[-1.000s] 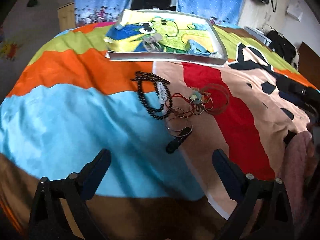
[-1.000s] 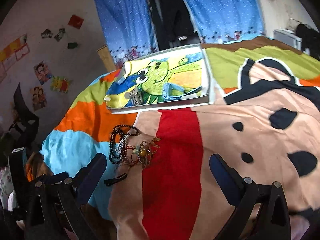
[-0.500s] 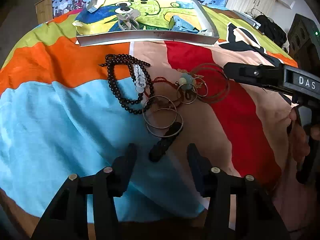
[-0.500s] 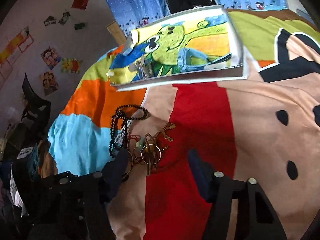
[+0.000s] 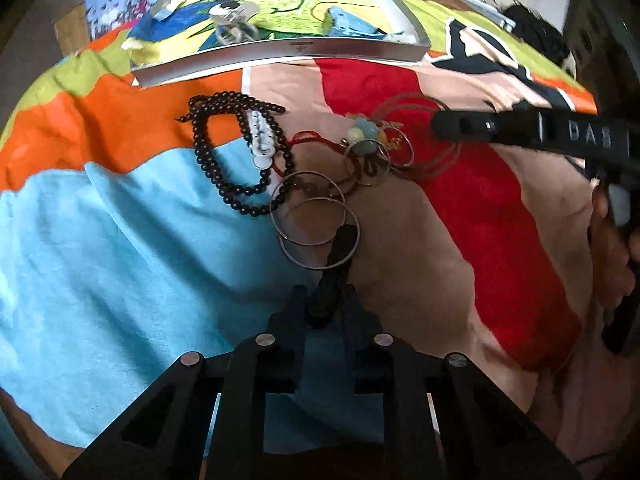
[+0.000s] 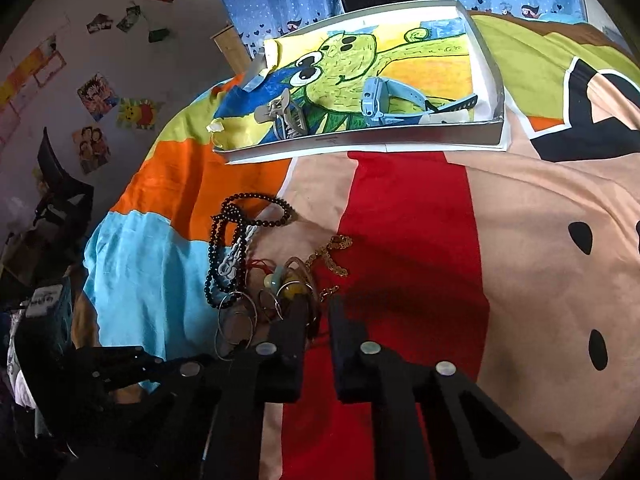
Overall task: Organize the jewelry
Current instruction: 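Grasp the black beaded hairpin with the left tool while the right tool grasps the green bead earring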
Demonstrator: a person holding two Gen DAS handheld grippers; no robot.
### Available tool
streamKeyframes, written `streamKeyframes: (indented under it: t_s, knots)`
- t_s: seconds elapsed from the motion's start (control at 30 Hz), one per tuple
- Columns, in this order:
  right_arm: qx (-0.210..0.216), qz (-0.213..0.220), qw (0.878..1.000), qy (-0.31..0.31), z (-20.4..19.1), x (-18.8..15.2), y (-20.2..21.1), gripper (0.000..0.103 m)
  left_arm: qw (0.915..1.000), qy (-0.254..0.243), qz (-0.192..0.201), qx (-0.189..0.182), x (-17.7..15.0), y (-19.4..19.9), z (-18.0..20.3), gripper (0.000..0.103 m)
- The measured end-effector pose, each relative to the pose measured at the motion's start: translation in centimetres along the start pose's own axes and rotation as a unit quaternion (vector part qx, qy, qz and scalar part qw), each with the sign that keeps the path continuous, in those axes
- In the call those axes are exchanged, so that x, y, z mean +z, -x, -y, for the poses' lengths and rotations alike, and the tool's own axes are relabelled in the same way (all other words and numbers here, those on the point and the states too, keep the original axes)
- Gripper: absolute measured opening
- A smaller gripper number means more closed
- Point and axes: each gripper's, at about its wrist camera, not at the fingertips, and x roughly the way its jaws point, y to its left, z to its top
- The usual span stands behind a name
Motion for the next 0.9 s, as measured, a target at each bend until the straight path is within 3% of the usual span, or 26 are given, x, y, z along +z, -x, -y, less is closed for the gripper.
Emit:
streamKeyframes:
  t_s: [0.1,0.23,0.43,0.67,0.9]
  knots:
    - [0.008,0.015,1.000,0.008,-0.4,0.0,0.6,0.005,0.9999,0.008,-0.001,-0.009,-0.2,0.3,0.2,0.013]
    - [0.012,0.047,0.998,0.029,-1.3,0.1,2.0,0.005,0.9978,0.039,0.001,-0.055,-0.4,1.4,0.6,0.012]
    - [0.037,0.103,0.993,0.049,-2.3,0.0,4.7,0.005,0.9924,0.059,0.047,-0.097,-0.9,4.2,1.2,0.012]
    - [0.074,0.173,0.981,0.044,-2.3,-0.2,8.4,0.005,0.9879,0.084,0.084,-0.099,-0.7,5.8,0.8,0.012]
    - [0.052,0.144,0.988,0.019,-1.2,0.4,7.0,0.005,0.9858,0.104,0.094,-0.093,-0.6,6.1,0.0,0.012]
